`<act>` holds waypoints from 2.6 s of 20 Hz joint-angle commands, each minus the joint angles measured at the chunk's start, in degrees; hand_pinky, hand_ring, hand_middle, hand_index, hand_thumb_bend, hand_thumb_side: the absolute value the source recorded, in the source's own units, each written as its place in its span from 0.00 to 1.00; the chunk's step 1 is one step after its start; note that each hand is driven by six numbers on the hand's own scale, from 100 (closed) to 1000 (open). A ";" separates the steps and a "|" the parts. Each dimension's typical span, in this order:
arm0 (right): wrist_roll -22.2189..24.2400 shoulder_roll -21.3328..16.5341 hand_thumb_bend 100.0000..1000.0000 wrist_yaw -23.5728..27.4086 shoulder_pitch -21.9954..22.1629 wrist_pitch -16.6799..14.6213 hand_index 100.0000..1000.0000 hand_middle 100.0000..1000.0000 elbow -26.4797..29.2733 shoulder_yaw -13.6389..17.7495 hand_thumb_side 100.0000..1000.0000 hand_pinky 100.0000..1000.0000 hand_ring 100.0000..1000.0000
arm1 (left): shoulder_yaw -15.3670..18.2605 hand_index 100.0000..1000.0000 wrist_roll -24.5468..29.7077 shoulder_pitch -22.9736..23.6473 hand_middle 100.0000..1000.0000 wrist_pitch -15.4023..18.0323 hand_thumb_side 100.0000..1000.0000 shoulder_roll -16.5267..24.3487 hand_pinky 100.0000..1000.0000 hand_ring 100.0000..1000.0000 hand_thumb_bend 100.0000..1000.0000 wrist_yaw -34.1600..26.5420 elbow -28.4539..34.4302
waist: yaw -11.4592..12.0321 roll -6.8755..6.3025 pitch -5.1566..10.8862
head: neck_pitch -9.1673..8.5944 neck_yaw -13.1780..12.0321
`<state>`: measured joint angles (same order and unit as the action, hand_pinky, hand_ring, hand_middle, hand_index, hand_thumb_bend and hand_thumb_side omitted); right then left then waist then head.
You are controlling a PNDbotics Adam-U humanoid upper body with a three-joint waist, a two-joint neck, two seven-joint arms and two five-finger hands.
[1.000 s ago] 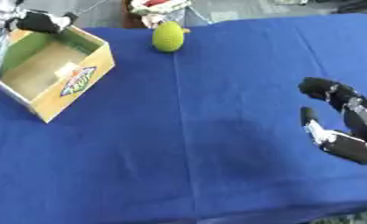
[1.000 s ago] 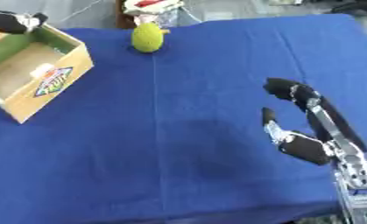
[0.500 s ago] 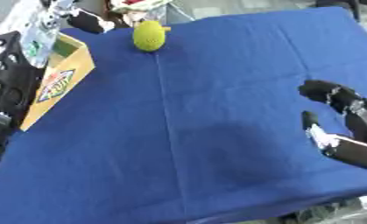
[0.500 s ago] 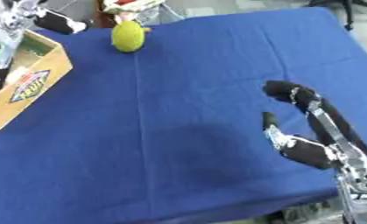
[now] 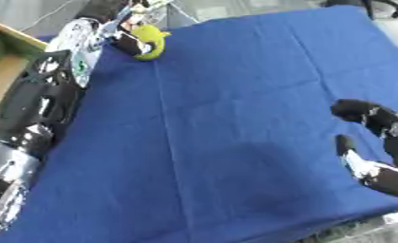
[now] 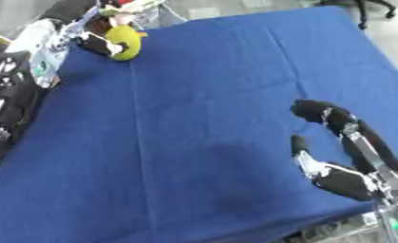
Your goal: Pick up objects on the table and place them in the box.
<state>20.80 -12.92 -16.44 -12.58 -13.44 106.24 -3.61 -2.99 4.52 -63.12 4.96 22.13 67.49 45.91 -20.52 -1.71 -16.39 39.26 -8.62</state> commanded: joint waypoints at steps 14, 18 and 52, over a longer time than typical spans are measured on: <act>0.50 -1.12 0.00 0.48 -1.20 0.05 0.88 0.77 1.01 -0.08 0.29 0.86 0.83 | 2.40 0.73 -9.20 -0.45 0.65 -10.50 0.00 -1.68 0.62 0.64 0.34 10.91 -4.69 | -2.12 -1.00 -1.16 | -4.64 -6.20; 0.47 -1.08 0.00 0.45 -1.19 0.11 0.88 0.77 0.99 0.00 0.29 0.86 0.83 | 2.86 0.62 -9.59 -0.27 0.48 -11.61 0.00 -1.38 0.52 0.49 0.21 12.25 -4.76 | -2.10 -1.04 -1.07 | -4.67 -6.31; -0.50 -1.37 0.00 -0.27 0.26 1.28 0.88 0.77 0.95 2.04 0.31 0.86 0.83 | 7.35 0.63 -2.26 23.80 0.45 -17.86 0.00 18.21 0.50 0.46 0.20 -18.64 28.53 | 9.34 -1.42 1.44 | -3.68 -3.67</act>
<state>20.37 -13.32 -16.54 -12.04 -12.27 106.25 -1.96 3.28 2.22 -38.66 -12.48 38.46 48.59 74.73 -11.23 -3.30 -16.25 35.65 -12.47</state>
